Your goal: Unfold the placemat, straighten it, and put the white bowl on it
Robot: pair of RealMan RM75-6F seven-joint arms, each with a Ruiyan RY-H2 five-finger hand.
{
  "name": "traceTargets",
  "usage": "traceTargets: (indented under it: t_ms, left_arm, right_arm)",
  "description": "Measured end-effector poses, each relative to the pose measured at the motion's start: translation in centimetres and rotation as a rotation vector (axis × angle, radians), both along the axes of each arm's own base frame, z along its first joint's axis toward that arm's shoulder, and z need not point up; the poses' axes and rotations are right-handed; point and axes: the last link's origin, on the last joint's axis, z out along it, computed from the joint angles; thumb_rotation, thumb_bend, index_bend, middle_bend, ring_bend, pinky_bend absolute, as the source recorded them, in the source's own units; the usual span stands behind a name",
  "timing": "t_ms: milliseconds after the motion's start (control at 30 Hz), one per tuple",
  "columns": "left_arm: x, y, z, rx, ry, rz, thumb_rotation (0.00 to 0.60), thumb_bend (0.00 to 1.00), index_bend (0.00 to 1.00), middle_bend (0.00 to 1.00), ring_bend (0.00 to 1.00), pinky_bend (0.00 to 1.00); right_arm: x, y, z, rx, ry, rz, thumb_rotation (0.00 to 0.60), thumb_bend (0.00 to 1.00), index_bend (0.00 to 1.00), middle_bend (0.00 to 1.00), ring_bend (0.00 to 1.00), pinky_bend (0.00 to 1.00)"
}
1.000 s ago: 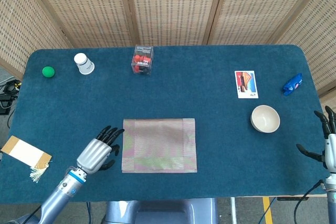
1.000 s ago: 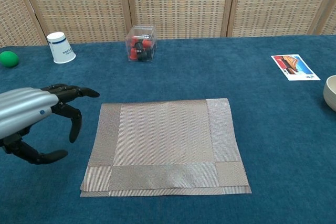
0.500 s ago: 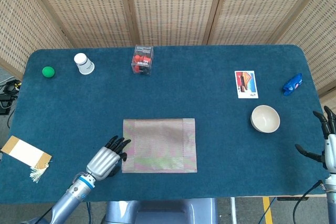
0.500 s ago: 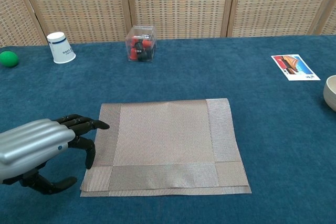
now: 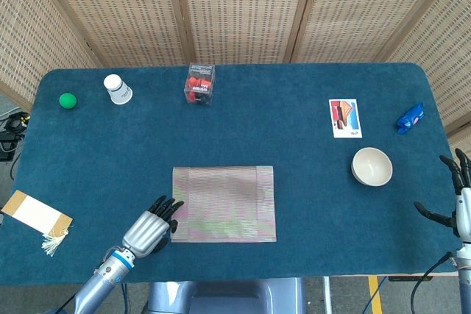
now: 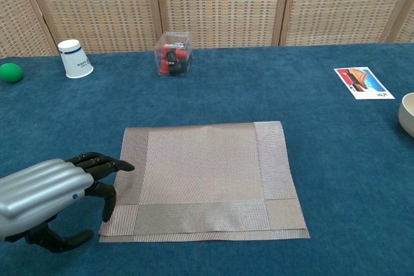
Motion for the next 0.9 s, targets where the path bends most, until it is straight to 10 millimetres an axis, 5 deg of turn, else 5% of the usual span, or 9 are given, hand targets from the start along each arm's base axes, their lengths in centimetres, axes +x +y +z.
traceTargets:
  t_ms: [900]
  left_arm:
    - [0.4,-0.3,-1.3,0.002,0.017,-0.013,0.6,0.41,0.47,0.0,0.0,0.0]
  right_arm:
    - [-0.2,-0.1,0.3,-0.006,-0.032,-0.009,0.6,0.23,0.17,0.0,0.0,0.0]
